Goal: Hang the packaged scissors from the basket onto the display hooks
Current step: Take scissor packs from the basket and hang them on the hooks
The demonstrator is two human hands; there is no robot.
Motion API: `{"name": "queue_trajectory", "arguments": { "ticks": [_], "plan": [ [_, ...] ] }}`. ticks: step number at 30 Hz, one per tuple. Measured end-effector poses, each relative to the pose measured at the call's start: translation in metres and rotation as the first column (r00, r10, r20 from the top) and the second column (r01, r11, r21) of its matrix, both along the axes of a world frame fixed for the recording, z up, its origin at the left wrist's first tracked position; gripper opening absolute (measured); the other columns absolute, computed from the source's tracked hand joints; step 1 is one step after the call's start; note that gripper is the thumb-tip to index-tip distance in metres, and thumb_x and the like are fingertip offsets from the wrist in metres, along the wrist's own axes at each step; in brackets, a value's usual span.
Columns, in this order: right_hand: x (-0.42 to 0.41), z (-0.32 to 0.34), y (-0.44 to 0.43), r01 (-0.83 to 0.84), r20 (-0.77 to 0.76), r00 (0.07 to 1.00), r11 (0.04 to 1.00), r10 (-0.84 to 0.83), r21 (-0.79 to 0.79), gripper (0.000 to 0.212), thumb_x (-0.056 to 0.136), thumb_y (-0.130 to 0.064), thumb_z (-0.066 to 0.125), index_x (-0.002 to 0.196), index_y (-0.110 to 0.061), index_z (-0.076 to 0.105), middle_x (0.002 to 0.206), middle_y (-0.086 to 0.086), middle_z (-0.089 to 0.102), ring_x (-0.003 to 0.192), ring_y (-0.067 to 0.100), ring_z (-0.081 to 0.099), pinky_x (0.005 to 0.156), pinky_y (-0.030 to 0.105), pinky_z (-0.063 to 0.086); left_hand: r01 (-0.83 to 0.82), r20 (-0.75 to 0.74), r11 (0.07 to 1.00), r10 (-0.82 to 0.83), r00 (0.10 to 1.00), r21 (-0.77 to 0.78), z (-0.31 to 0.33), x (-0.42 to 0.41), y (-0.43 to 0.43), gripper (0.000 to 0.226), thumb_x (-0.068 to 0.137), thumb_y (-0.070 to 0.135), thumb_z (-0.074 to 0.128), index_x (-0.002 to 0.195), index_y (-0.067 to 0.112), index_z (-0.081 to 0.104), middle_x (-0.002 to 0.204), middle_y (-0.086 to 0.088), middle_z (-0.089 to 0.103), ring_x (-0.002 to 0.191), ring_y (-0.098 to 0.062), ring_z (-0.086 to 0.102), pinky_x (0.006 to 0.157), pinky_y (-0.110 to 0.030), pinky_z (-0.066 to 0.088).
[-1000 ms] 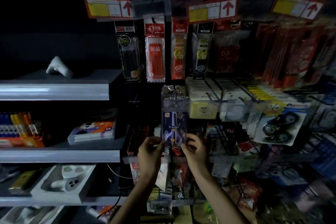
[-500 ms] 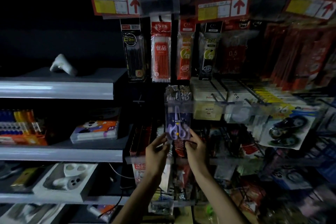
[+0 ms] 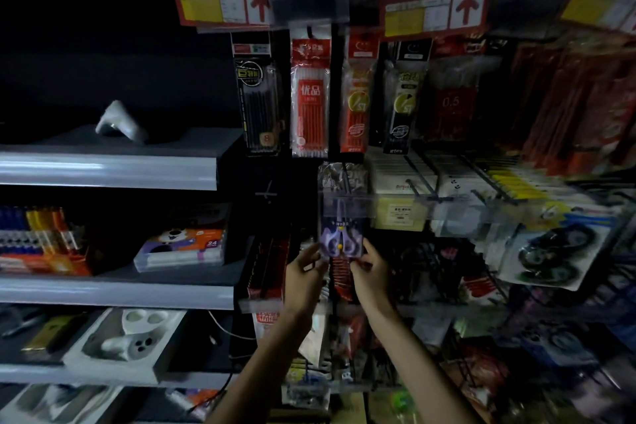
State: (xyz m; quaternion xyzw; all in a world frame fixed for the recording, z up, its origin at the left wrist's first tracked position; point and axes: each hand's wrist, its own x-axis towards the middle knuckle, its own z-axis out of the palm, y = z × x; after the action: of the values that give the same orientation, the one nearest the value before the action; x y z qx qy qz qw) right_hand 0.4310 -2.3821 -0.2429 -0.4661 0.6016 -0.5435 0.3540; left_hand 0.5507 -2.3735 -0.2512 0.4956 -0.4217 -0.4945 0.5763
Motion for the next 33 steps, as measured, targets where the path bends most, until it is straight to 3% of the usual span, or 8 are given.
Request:
{"name": "queue_trajectory", "arguments": {
  "ticks": [6, 10, 12, 16, 19, 25, 29, 33],
  "plan": [
    [0.002, 0.01, -0.011, -0.011, 0.041, 0.999, 1.0, 0.012, -0.011, 0.051, 0.097, 0.003, 0.059, 0.146, -0.009, 0.052, 0.128, 0.014, 0.065, 0.111, 0.024, 0.063, 0.065, -0.002, 0.042, -0.036, 0.032, 0.999, 0.037, 0.999, -0.023, 0.008, -0.002, -0.007, 0.045, 0.101, 0.0, 0.061, 0.145, 0.008, 0.058, 0.131, -0.014, 0.068, 0.105, -0.017, 0.069, 0.084, -0.027, 0.056],
    [0.006, 0.006, -0.017, -0.025, 0.066, 0.998, 1.0, 0.024, 0.011, 0.056, 0.095, 0.002, 0.06, 0.148, -0.014, 0.051, 0.134, 0.012, 0.065, 0.116, 0.022, 0.064, 0.066, 0.007, 0.045, -0.017, 0.05, 1.0, 0.018, 0.999, -0.017, 0.01, -0.003, -0.009, 0.044, 0.102, 0.0, 0.059, 0.145, 0.008, 0.057, 0.135, -0.011, 0.066, 0.106, -0.016, 0.069, 0.08, -0.021, 0.055],
    [0.007, 0.002, -0.015, -0.034, 0.087, 0.996, 0.999, 0.031, 0.034, 0.063, 0.096, 0.002, 0.059, 0.154, -0.015, 0.042, 0.14, 0.013, 0.061, 0.116, 0.021, 0.062, 0.072, 0.014, 0.046, -0.004, 0.047, 1.0, 0.005, 0.999, -0.005, 0.007, -0.003, -0.007, 0.044, 0.101, -0.002, 0.058, 0.144, 0.007, 0.058, 0.135, -0.004, 0.065, 0.113, -0.02, 0.067, 0.081, -0.022, 0.055],
    [0.007, -0.002, -0.013, -0.063, 0.128, 0.99, 0.996, 0.055, 0.061, 0.072, 0.096, 0.003, 0.059, 0.159, -0.015, 0.03, 0.153, 0.013, 0.048, 0.135, 0.026, 0.052, 0.1, 0.029, 0.044, 0.005, 0.072, 1.0, -0.005, 0.997, 0.005, 0.006, -0.003, -0.005, 0.05, 0.102, -0.004, 0.056, 0.149, 0.009, 0.051, 0.119, 0.009, 0.064, 0.1, -0.003, 0.065, 0.075, -0.015, 0.055],
    [0.003, 0.002, -0.008, -0.073, 0.136, 0.989, 0.994, 0.062, 0.079, 0.072, 0.097, 0.001, 0.061, 0.159, -0.015, 0.029, 0.154, 0.013, 0.045, 0.137, 0.026, 0.049, 0.097, 0.026, 0.041, 0.015, 0.071, 1.0, -0.016, 0.997, 0.014, 0.007, 0.0, -0.003, 0.054, 0.101, 0.0, 0.06, 0.153, 0.01, 0.047, 0.135, -0.002, 0.061, 0.105, -0.007, 0.065, 0.08, -0.023, 0.055],
    [-0.012, -0.007, 0.038, -0.104, 0.015, 0.994, 0.995, 0.104, -0.001, 0.051, 0.098, -0.007, 0.064, 0.146, -0.019, 0.052, 0.137, 0.003, 0.058, 0.116, 0.009, 0.057, 0.074, 0.006, 0.046, 0.013, 0.127, 0.998, -0.005, 0.992, -0.064, 0.002, 0.021, 0.044, 0.029, 0.102, 0.011, 0.065, 0.127, 0.025, 0.068, 0.123, -0.002, 0.074, 0.109, -0.014, 0.073, 0.079, -0.022, 0.056],
    [-0.019, -0.028, 0.087, -0.127, -0.237, 0.967, 0.981, 0.09, -0.146, 0.03, 0.097, -0.021, 0.068, 0.124, -0.032, 0.065, 0.114, -0.019, 0.067, 0.103, -0.012, 0.061, 0.078, 0.003, 0.046, -0.009, 0.209, 0.996, 0.028, 0.977, -0.091, -0.018, 0.039, 0.103, 0.02, 0.103, 0.01, 0.062, 0.114, 0.023, 0.072, 0.103, 0.002, 0.079, 0.095, -0.015, 0.076, 0.079, -0.026, 0.058],
    [-0.009, -0.065, 0.127, -0.263, -0.327, 0.919, 0.961, 0.222, -0.088, 0.008, 0.097, -0.029, 0.068, 0.105, -0.029, 0.07, 0.094, -0.017, 0.069, 0.087, -0.004, 0.065, 0.073, 0.013, 0.05, -0.034, 0.388, 0.998, 0.052, 0.92, -0.052, -0.054, 0.062, 0.163, 0.011, 0.104, 0.016, 0.06, 0.108, 0.018, 0.07, 0.096, 0.006, 0.076, 0.089, -0.011, 0.074, 0.077, -0.022, 0.058]
  ]
}}
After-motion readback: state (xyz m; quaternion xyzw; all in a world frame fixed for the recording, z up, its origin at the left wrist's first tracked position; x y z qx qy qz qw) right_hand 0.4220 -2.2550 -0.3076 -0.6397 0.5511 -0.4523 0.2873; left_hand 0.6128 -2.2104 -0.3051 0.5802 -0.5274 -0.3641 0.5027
